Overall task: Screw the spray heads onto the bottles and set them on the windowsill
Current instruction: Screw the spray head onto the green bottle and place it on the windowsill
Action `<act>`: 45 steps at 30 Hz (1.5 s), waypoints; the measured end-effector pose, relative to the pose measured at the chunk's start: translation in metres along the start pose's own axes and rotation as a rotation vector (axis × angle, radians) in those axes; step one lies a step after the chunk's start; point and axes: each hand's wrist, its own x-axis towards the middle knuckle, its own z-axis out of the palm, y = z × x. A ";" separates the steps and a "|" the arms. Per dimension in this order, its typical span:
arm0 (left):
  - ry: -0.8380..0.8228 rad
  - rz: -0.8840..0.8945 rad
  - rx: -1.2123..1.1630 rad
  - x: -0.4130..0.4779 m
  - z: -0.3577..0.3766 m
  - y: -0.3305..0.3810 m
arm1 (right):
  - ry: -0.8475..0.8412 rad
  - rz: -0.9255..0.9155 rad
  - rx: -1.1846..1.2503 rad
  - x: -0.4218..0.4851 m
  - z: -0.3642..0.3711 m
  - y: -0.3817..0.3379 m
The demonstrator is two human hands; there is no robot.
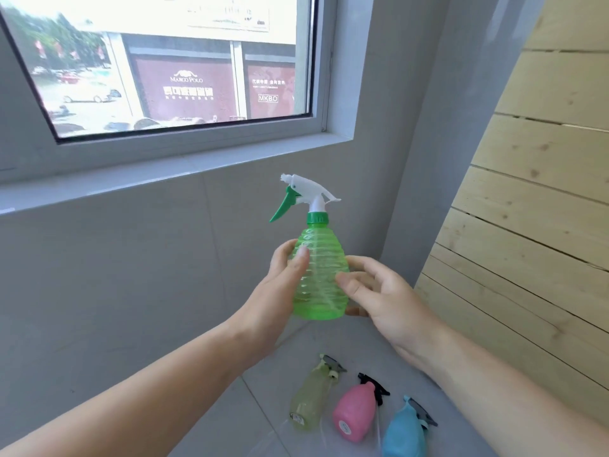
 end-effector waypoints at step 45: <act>0.504 0.344 0.618 0.257 -0.061 0.159 | 0.209 -0.363 -0.452 0.298 -0.023 -0.112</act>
